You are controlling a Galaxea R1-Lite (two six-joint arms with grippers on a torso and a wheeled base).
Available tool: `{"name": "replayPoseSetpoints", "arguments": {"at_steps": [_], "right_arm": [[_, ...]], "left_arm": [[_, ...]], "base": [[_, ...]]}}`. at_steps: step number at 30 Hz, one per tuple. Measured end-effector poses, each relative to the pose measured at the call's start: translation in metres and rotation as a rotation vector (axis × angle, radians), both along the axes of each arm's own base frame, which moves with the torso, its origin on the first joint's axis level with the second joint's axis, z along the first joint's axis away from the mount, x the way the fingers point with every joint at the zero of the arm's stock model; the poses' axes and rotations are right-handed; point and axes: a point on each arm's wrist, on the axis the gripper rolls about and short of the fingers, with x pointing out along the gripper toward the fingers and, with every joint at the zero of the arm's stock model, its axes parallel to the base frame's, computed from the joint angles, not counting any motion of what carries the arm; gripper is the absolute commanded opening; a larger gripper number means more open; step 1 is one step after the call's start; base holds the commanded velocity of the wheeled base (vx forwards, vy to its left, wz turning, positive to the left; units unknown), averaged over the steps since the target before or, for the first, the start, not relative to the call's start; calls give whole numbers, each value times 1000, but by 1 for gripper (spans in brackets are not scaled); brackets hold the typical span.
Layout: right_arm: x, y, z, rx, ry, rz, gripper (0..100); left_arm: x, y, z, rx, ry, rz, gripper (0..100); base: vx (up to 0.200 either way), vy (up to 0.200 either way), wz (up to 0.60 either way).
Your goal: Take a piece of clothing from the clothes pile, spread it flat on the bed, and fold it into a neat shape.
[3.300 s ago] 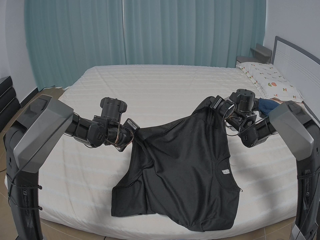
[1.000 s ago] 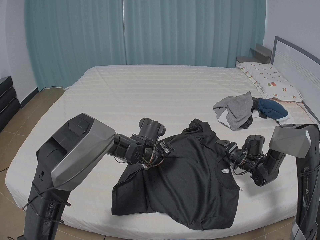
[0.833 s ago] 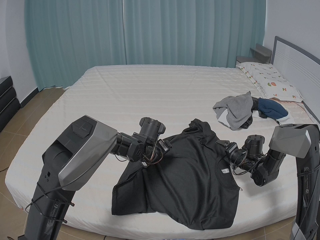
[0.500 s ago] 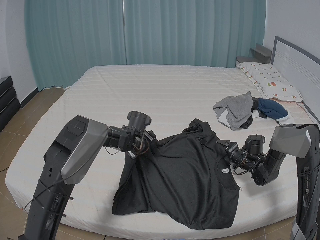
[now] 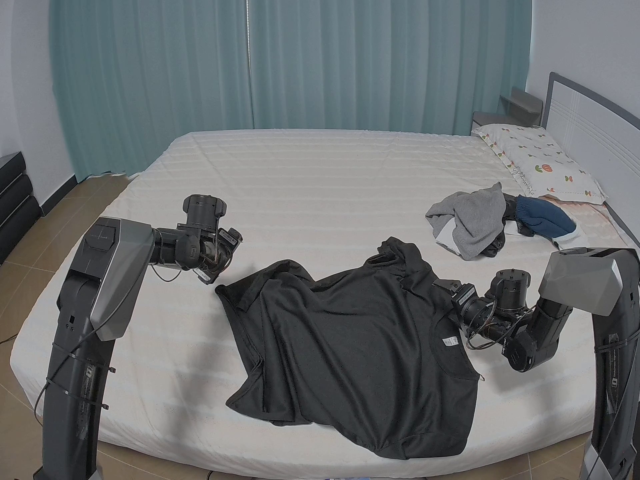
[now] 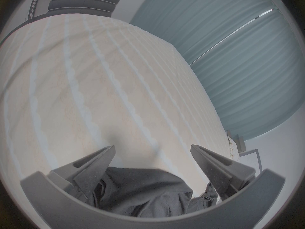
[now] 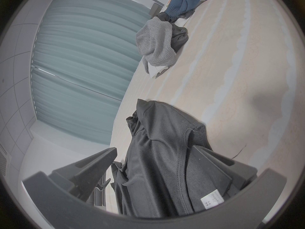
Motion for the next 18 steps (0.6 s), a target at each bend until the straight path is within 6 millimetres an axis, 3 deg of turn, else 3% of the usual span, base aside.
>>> {"name": "replayPoseSetpoints", "arguments": {"at_steps": [11, 18], "right_arm": [[0, 0, 0, 0, 1, 0, 100], [0, 0, 0, 0, -1, 0, 100]], "left_arm": [[-4, 11, -7, -24, 75, -37, 100], [-15, 12, -26, -12, 150, -93, 100]], "base": [[0, 0, 0], [0, 0, 0]]}}
